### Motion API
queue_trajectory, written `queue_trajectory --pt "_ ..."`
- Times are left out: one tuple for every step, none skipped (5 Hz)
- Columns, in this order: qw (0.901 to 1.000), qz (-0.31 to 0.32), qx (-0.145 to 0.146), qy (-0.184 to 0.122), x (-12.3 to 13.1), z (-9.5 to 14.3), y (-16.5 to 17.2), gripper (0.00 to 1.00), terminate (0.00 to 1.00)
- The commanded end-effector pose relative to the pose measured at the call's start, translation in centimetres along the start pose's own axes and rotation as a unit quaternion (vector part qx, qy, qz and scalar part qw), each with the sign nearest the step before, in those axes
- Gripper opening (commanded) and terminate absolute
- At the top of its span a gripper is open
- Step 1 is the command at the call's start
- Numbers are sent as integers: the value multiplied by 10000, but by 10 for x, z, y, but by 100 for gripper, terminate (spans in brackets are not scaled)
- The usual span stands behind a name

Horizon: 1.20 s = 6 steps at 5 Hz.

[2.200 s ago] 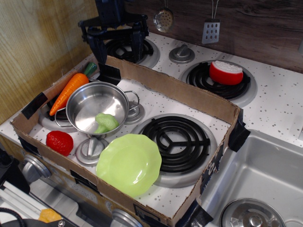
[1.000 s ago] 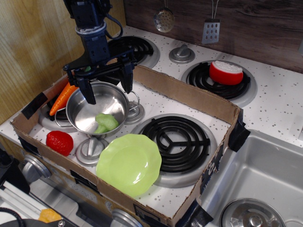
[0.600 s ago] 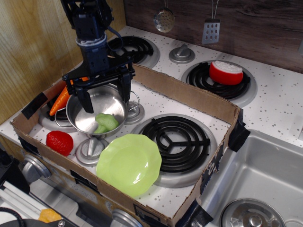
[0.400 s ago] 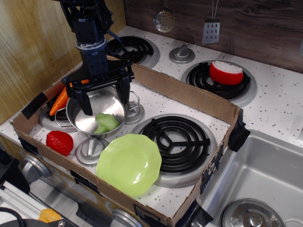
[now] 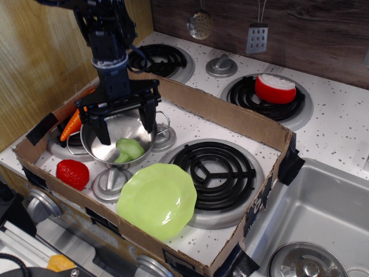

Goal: Take broccoli out of pan

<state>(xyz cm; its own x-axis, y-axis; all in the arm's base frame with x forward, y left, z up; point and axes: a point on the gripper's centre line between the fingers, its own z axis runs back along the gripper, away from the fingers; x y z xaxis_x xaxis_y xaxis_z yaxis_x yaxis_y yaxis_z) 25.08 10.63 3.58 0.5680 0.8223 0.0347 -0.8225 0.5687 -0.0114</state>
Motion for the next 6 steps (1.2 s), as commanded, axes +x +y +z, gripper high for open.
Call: queue_trajectory --pt "9998 130 -105 -65 1 -5 6 100 0" --pt "9998 158 -147 -47 0 -5 5 100 0" --pt "9995 187 -252 43 0 -13 4 0 0" --pt "9991 144 -350 191 2 -21 2 0 0" --pt "9989 55 -385 249 2 -23 -1 0 0" --pt "9994 -15 -295 185 7 -9 -1 0 0"
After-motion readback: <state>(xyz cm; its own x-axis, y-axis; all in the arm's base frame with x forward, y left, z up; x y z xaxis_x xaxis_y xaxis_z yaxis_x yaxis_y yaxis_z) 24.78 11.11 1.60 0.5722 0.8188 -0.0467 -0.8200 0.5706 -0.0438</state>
